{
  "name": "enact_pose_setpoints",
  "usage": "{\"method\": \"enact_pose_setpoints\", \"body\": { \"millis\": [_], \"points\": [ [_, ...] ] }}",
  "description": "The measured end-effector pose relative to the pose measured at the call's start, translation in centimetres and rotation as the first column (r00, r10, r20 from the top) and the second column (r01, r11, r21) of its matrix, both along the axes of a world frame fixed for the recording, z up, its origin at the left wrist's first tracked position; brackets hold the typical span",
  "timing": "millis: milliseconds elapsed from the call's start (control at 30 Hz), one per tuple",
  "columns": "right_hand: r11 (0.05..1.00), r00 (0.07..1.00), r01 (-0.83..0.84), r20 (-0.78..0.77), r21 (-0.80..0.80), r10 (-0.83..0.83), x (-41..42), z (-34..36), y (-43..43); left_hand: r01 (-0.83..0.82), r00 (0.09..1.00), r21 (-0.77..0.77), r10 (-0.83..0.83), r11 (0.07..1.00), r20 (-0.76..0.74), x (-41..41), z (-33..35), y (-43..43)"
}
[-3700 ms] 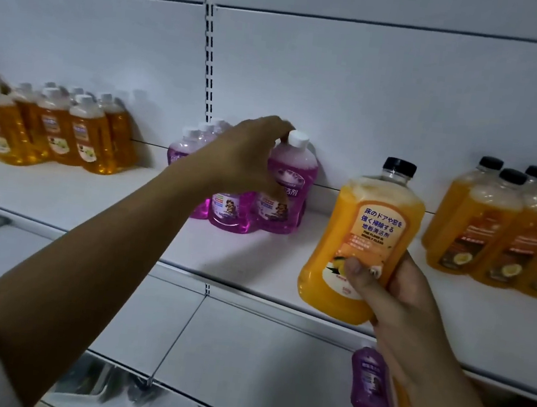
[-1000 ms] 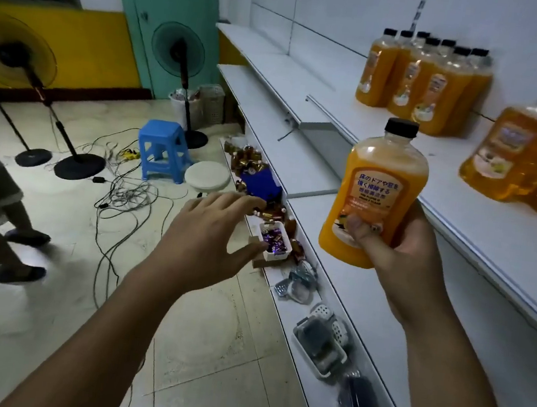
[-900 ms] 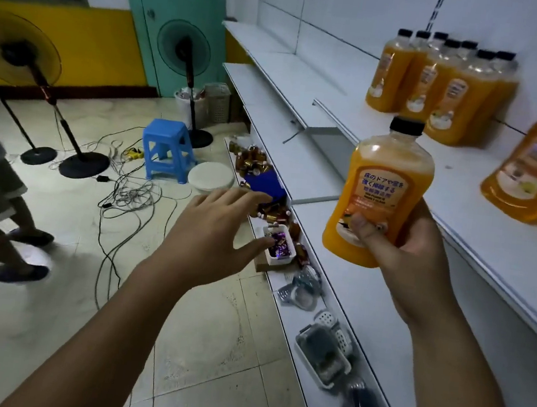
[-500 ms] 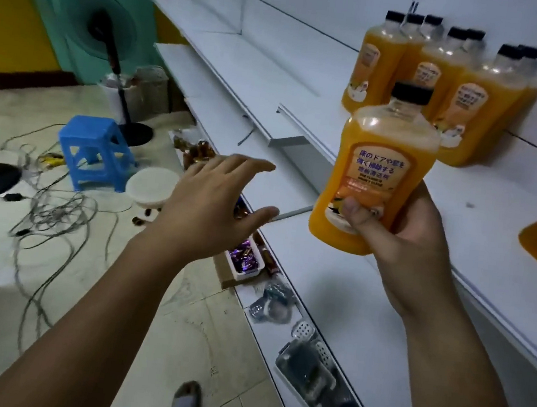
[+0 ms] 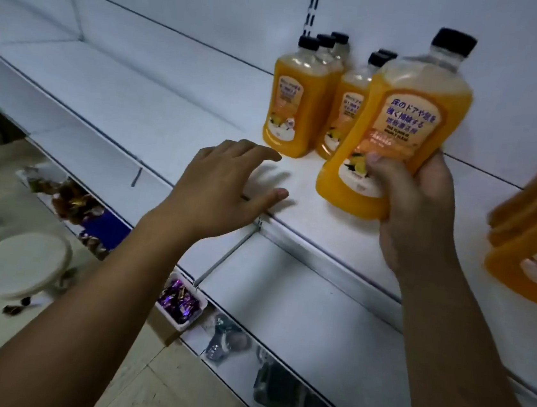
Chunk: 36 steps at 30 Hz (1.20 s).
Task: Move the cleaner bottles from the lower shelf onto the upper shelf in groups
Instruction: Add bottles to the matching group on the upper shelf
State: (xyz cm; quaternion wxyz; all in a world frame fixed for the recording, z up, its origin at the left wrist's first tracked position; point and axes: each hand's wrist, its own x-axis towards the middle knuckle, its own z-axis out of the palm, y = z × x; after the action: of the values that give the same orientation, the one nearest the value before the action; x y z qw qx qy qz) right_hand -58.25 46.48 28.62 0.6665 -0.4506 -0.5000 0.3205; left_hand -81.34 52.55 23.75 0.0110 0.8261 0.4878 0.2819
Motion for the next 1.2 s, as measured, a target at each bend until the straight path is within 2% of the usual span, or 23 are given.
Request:
{"method": "enact_pose_setpoints", "body": {
  "millis": [267,567,967,1200],
  "points": [
    [0.988,0.974,0.153,0.167,0.000,-0.151,0.6,2.5,5.5,0.055,0.998,-0.079,-0.058,0.995,-0.030,1.9,-0.2,5.6],
    [0.965,0.892,0.258,0.395,-0.040,-0.222,-0.6,-0.8,9.0,0.074,0.996,-0.050,-0.076,0.996,-0.044,1.1,-1.5,6.0],
    [0.907,0.758,0.419,0.536,0.034,-0.370,-1.2,-1.6,9.3,0.089,0.995,-0.042,-0.090,0.995,-0.031,1.1,-1.4,5.6],
    [0.896,0.713,0.437,0.579,0.075,-0.396,-1.3,-1.6,9.1,0.088,0.995,-0.041,-0.089,0.995,-0.034,1.1,-1.3,5.4]
  ]
}}
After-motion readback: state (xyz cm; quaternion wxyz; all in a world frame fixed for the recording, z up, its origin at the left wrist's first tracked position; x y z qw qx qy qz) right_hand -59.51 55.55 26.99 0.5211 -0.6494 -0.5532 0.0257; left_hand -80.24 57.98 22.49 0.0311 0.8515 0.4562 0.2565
